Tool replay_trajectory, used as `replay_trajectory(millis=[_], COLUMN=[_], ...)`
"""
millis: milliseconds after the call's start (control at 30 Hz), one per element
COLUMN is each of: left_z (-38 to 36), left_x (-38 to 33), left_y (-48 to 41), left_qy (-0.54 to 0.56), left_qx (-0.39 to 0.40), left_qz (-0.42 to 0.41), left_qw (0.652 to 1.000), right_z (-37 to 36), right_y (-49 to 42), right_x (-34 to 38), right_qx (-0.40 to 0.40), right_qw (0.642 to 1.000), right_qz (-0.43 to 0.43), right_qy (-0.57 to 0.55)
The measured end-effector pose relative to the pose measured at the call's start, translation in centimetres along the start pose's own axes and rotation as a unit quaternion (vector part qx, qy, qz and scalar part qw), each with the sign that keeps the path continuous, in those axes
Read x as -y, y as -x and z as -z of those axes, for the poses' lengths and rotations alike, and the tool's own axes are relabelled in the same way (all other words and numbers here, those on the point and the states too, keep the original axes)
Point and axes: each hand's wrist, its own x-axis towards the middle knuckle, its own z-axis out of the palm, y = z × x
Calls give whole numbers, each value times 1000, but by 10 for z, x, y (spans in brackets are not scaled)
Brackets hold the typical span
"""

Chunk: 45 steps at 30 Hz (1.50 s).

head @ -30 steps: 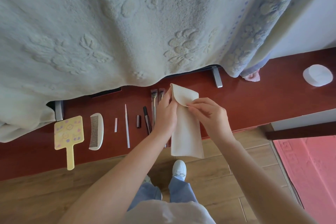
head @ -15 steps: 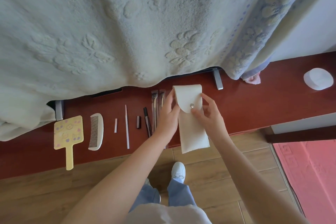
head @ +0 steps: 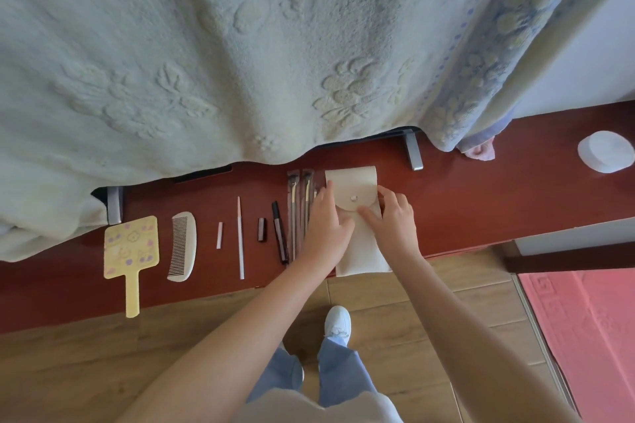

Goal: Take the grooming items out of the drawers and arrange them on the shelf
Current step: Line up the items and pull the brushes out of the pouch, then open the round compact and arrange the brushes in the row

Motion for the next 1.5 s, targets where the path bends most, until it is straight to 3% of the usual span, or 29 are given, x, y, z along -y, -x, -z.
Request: replay_trajectory(millis=[67,167,233,400,633,833,1067,1500], left_z=[0,0,-4,-22,-59,-90,-140,-238], left_x=[-6,-19,-31,-73,-141,-173,-199,-258], left_y=[5,12,14,20,58,94,106,78], left_qy=[-109,-290,-341,-404,-421,-417,-423,-417], left_qx=[3,-13,-7,22,64,101,113,29], left_qz=[-22,-107,-147,-264,-403,-459,-459,-341], left_qw=[994,951,928,875,810,778,773,842], right_z=[6,25,43,95,155,191,231,334], right_y=[5,20,33,69,133,177,188,104], right_x=[-2,-7,-13,-32,-47,-64,-109,-193], right_qx=[-15,-77,-111,-159,-226,-266,-282,-189], right_qw=[998,988,979,963,945,934,934,955], right_qz=[14,42,39,-18,-116,-149,-139,-13], right_qy=[63,127,164,218,206,187,171,229])
